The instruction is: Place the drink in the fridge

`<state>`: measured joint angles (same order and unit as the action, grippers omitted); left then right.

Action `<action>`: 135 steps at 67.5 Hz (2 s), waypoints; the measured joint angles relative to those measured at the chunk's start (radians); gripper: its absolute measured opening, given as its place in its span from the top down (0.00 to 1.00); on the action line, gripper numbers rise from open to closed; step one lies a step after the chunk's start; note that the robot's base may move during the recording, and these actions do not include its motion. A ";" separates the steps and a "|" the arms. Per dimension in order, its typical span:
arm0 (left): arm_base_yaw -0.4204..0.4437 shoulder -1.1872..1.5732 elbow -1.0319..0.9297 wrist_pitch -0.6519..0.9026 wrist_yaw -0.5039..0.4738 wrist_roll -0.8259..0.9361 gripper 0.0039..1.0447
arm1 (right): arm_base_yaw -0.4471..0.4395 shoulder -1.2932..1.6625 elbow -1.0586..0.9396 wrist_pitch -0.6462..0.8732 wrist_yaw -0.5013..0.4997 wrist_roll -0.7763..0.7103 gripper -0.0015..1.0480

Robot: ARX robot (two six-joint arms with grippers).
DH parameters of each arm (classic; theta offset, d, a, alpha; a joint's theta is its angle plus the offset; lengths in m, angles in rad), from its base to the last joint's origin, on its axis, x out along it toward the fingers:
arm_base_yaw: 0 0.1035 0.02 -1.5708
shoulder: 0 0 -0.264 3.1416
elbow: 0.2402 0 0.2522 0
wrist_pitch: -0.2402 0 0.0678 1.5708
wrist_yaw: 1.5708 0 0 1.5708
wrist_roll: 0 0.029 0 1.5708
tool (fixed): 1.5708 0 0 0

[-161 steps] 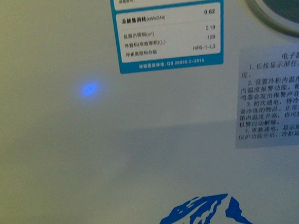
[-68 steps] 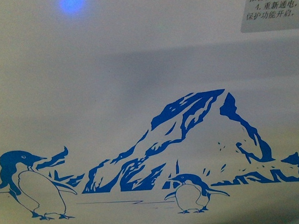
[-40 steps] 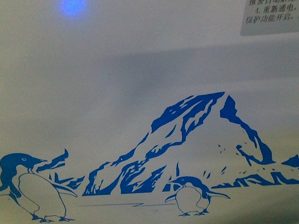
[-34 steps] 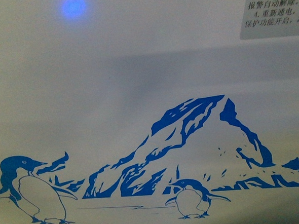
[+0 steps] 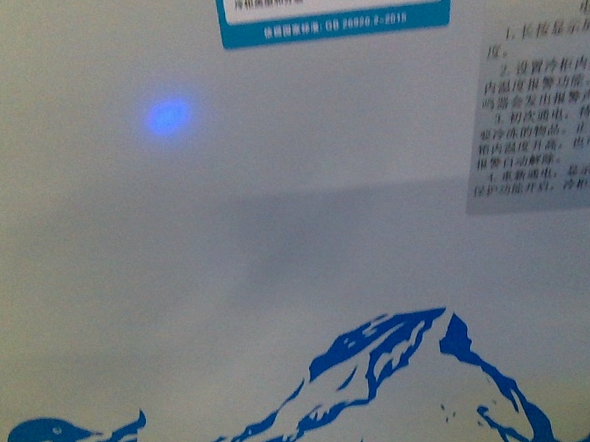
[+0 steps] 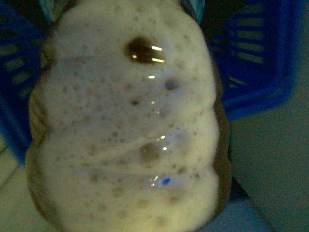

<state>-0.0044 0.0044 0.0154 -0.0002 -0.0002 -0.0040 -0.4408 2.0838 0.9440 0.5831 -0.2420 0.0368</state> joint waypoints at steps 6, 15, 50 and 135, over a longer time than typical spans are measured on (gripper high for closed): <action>0.000 0.000 0.000 0.000 0.000 0.000 0.08 | -0.016 -0.174 -0.084 -0.022 -0.052 0.001 0.62; 0.000 0.000 0.000 0.000 0.000 0.000 0.08 | -0.031 -0.516 -0.238 -0.083 -0.132 0.024 0.62; 0.000 0.000 0.000 0.000 0.000 0.000 0.08 | -0.041 -1.423 -0.506 -0.333 -0.191 0.116 0.62; 0.000 0.000 0.000 0.000 0.000 0.000 0.08 | 0.572 -1.807 -0.582 -0.591 0.380 0.096 0.62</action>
<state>-0.0044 0.0044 0.0154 -0.0002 -0.0002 -0.0040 0.1314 0.2771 0.3622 -0.0082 0.1383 0.1329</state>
